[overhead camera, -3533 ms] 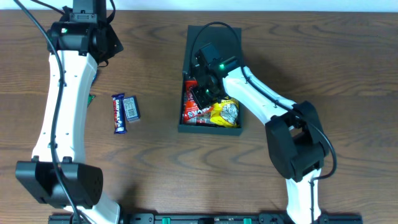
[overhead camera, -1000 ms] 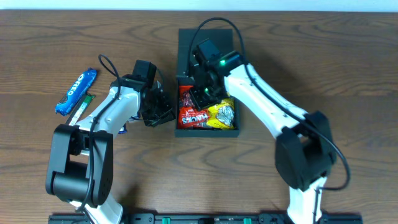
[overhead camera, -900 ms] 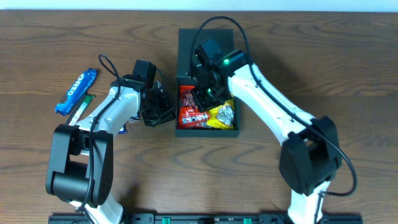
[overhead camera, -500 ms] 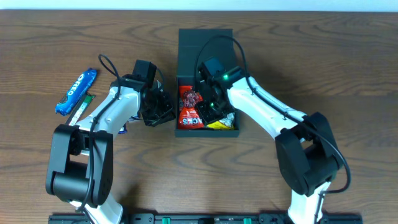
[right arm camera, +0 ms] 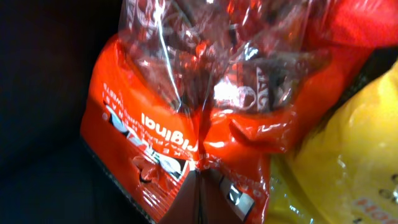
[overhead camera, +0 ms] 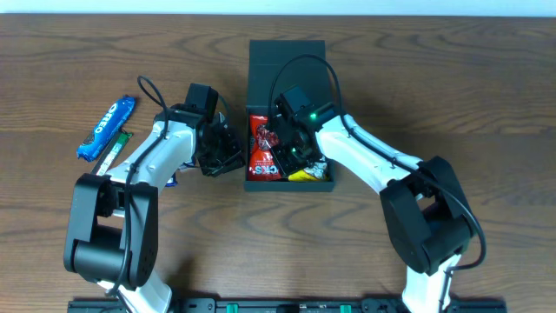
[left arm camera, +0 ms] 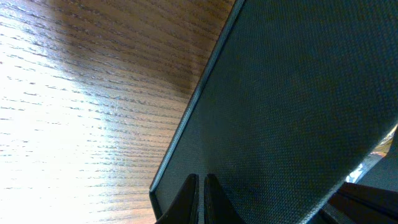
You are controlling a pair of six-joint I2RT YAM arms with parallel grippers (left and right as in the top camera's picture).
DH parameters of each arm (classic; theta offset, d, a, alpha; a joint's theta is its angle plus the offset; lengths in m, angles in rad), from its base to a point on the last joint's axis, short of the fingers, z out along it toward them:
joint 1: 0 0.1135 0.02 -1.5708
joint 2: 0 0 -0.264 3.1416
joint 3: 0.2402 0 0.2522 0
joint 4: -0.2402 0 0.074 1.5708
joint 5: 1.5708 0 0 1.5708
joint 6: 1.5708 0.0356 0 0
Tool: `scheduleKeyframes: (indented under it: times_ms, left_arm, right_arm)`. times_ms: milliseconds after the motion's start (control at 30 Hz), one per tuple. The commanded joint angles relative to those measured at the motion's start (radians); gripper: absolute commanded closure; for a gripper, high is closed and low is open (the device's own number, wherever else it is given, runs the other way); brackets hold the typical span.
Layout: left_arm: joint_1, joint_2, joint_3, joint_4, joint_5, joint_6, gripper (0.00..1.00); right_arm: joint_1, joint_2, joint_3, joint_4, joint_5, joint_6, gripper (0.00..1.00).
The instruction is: Pack container
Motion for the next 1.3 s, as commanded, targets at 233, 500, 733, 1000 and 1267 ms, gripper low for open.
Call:
scheduleKeyframes:
  times_ms: [233, 500, 733, 1000, 1267]
  left_arm:
    - [0.010, -0.042, 0.013, 0.001, -0.014, 0.024, 0.94]
    - [0.017, -0.216, 0.104, -0.127, -0.489, 0.063, 0.94]
    - [0.165, -0.310, 0.106, -0.145, -0.809, 0.259, 0.94]
    - [0.429, -0.296, 0.106, 0.032, -0.761, 0.916, 0.94]
    - [0.550, -0.269, 0.105, 0.162, -0.460, 1.359, 0.83]
  right_arm:
    - [-0.049, -0.195, 0.251, -0.135, 0.090, -0.050, 0.98]
    - [-0.250, -0.377, 0.268, -0.142, 0.146, -0.053, 0.98]
    - [-0.351, -0.400, 0.268, -0.145, 0.145, -0.053, 0.98]
    - [-0.351, -0.400, 0.267, -0.141, 0.145, -0.075, 0.98]
    - [-0.351, -0.400, 0.267, -0.164, 0.145, -0.053, 0.98]
